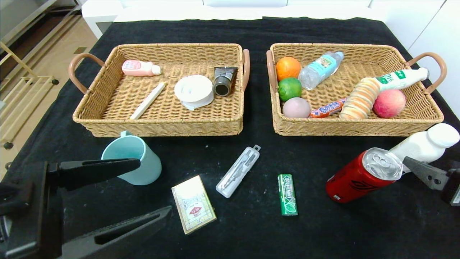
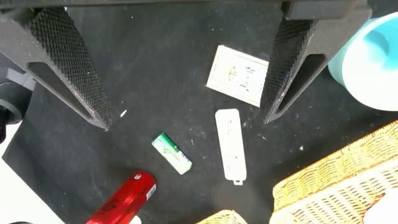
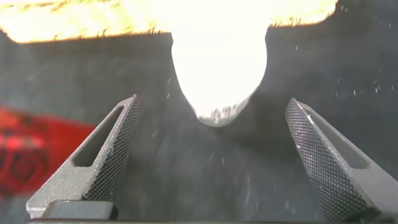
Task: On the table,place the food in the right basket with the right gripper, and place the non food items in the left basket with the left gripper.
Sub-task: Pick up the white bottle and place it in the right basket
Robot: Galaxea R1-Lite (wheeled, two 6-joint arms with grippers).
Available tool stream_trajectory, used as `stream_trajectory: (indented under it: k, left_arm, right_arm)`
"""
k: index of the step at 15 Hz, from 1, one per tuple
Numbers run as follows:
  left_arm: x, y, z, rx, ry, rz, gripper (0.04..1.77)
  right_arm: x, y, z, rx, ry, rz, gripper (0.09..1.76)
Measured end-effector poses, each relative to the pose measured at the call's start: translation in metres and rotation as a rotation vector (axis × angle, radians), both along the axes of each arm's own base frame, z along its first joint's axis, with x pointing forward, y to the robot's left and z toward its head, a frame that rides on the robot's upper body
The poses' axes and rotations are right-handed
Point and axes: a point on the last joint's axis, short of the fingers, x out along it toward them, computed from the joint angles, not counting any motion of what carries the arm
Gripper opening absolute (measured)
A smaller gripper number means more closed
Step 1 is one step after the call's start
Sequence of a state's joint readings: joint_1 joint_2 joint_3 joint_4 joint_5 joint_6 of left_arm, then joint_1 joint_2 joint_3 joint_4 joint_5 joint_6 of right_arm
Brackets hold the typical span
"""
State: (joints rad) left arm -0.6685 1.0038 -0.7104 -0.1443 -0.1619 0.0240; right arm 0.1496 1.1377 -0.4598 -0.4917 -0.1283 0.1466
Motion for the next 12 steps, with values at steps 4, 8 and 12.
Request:
stream_trajectory:
  k: [4,8,12]
  left_arm:
    - [-0.001,0.001,0.001,-0.004,-0.007,0.001,1.72]
    - [-0.002,0.002,0.002,-0.002,-0.013,0.003,1.72]
    - [-0.002,0.002,0.002,-0.002,-0.014,0.004,1.72]
  right_arm:
    - [0.017,0.000,-0.005,0.004,-0.044,-0.016,1.71]
    - [0.032,-0.003,-0.008,0.007,-0.118,-0.037,1.71]
    - [0.037,-0.003,-0.014,0.006,-0.109,-0.042,1.71]
